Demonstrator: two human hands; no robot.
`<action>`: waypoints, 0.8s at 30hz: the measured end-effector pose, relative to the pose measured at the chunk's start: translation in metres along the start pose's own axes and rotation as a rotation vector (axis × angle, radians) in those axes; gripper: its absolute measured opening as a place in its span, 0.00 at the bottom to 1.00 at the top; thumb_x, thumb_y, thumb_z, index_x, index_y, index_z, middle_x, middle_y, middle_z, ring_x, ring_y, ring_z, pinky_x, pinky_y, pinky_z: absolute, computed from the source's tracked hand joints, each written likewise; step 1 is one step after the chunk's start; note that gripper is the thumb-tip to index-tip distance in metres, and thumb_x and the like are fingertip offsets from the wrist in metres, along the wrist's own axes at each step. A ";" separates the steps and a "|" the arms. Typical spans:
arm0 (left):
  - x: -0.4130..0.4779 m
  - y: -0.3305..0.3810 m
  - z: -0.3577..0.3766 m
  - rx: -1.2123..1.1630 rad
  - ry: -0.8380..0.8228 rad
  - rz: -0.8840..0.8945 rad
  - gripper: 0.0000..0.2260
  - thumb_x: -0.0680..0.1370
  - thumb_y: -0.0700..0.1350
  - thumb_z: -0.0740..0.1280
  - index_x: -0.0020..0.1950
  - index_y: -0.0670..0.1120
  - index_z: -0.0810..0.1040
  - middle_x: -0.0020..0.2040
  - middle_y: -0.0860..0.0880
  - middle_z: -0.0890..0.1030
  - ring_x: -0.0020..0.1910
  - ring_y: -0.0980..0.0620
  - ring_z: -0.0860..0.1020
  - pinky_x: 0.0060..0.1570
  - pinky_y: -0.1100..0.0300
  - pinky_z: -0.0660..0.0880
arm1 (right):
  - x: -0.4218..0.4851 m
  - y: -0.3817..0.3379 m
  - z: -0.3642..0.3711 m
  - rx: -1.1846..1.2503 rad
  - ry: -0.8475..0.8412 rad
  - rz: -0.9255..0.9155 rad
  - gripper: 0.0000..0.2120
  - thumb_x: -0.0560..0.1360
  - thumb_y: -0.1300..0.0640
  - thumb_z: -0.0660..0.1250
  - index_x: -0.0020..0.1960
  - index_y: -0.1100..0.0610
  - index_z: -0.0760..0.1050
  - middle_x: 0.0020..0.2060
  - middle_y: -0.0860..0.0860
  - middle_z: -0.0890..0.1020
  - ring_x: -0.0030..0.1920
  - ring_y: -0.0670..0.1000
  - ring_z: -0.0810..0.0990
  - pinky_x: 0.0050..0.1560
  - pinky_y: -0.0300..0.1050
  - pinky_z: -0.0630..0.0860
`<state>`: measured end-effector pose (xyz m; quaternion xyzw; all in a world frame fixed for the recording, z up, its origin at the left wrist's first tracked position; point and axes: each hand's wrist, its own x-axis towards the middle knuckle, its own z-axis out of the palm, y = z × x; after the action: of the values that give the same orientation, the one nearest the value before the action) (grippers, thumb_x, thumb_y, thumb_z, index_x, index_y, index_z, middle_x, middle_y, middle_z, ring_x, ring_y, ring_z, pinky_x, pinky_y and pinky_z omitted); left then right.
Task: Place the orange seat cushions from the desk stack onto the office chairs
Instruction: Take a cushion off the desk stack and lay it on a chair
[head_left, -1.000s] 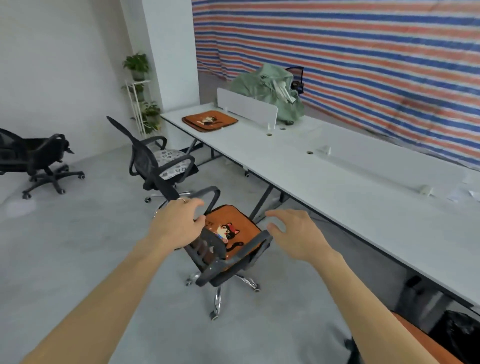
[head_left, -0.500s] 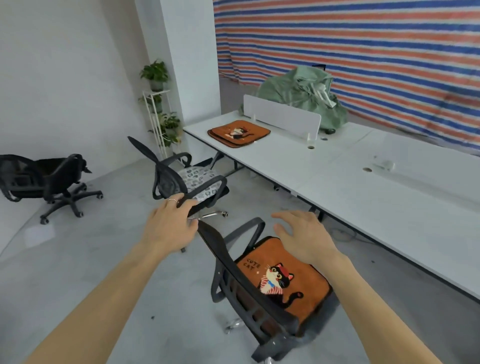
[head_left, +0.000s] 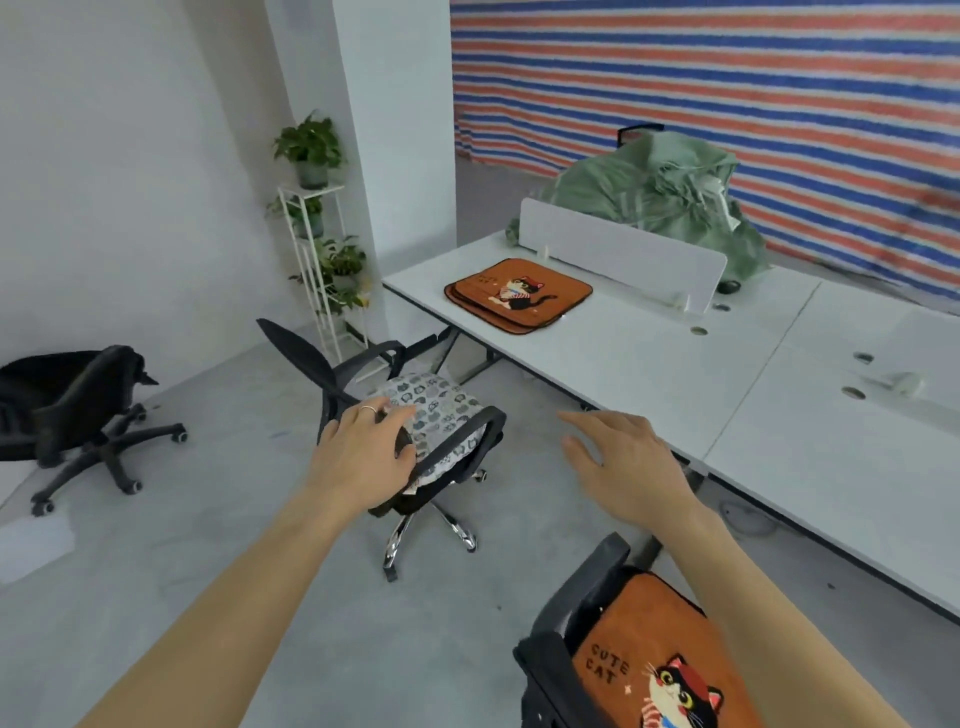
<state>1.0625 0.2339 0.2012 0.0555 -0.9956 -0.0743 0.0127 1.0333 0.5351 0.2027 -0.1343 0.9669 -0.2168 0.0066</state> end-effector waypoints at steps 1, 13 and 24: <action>0.030 -0.019 0.002 0.000 -0.008 0.026 0.25 0.80 0.55 0.59 0.77 0.59 0.62 0.79 0.49 0.62 0.77 0.45 0.60 0.73 0.46 0.61 | 0.025 -0.010 0.011 0.001 0.002 0.030 0.21 0.83 0.41 0.52 0.76 0.37 0.63 0.74 0.44 0.68 0.76 0.54 0.60 0.75 0.55 0.60; 0.253 -0.103 0.008 -0.033 -0.138 0.284 0.26 0.81 0.54 0.60 0.79 0.57 0.60 0.79 0.46 0.61 0.77 0.45 0.60 0.73 0.46 0.62 | 0.202 -0.060 0.062 -0.006 -0.037 0.324 0.23 0.82 0.41 0.54 0.77 0.38 0.61 0.76 0.45 0.65 0.75 0.56 0.62 0.74 0.55 0.62; 0.460 -0.064 0.090 0.008 -0.280 0.353 0.27 0.81 0.55 0.59 0.80 0.55 0.58 0.79 0.43 0.60 0.78 0.44 0.57 0.75 0.44 0.59 | 0.402 0.045 0.104 0.118 -0.092 0.520 0.26 0.81 0.39 0.56 0.77 0.44 0.61 0.71 0.48 0.73 0.70 0.54 0.70 0.67 0.54 0.71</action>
<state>0.6097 0.1325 0.1101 -0.1303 -0.9822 -0.0738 -0.1132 0.6414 0.4253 0.1074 0.1093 0.9533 -0.2575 0.1137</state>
